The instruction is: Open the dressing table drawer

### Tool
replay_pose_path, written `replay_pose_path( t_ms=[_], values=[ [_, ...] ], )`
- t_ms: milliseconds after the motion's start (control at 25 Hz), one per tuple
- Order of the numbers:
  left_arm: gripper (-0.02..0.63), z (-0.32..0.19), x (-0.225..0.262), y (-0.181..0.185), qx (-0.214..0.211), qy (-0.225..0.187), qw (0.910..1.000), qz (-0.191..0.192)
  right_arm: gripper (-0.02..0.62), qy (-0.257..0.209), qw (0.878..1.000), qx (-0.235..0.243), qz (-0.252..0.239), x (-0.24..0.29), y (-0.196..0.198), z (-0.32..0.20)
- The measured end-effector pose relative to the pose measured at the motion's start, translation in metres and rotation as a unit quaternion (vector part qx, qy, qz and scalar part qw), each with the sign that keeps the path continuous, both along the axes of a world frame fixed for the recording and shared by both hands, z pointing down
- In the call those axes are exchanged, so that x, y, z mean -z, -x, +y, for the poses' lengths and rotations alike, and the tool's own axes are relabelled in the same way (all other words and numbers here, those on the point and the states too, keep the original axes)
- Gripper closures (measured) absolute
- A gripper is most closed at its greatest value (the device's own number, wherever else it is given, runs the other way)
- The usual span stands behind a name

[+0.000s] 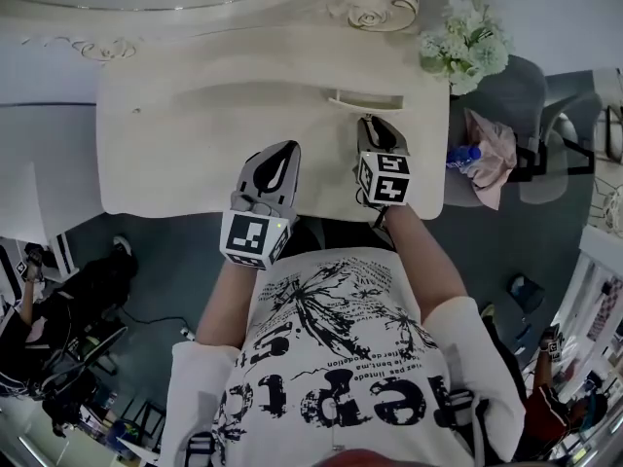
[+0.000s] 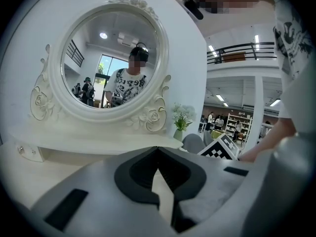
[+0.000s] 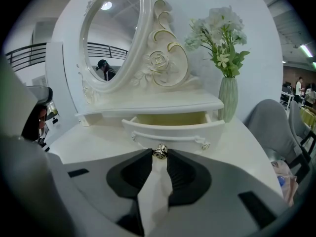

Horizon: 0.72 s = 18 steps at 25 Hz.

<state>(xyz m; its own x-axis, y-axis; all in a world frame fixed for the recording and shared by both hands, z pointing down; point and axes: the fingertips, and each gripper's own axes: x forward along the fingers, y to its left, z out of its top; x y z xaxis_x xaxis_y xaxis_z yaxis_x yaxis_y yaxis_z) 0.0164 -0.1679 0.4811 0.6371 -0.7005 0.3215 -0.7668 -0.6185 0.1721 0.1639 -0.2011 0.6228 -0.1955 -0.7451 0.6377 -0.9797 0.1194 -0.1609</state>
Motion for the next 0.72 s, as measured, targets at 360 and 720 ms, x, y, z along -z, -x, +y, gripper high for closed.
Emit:
replay_pose_path(
  t_ms=[360, 720],
  values=[
    [0.598, 0.007, 0.007, 0.002, -0.009, -0.002, 1.0000, 0.004, 0.492, 0.000, 1.000, 0.014, 0.004, 0.004, 0.004, 0.020],
    [0.598, 0.015, 0.009, 0.001, -0.012, -0.006, 0.9999, 0.003, 0.491, 0.005, 1.000, 0.009, 0.000, 0.001, 0.004, 0.035]
  ],
)
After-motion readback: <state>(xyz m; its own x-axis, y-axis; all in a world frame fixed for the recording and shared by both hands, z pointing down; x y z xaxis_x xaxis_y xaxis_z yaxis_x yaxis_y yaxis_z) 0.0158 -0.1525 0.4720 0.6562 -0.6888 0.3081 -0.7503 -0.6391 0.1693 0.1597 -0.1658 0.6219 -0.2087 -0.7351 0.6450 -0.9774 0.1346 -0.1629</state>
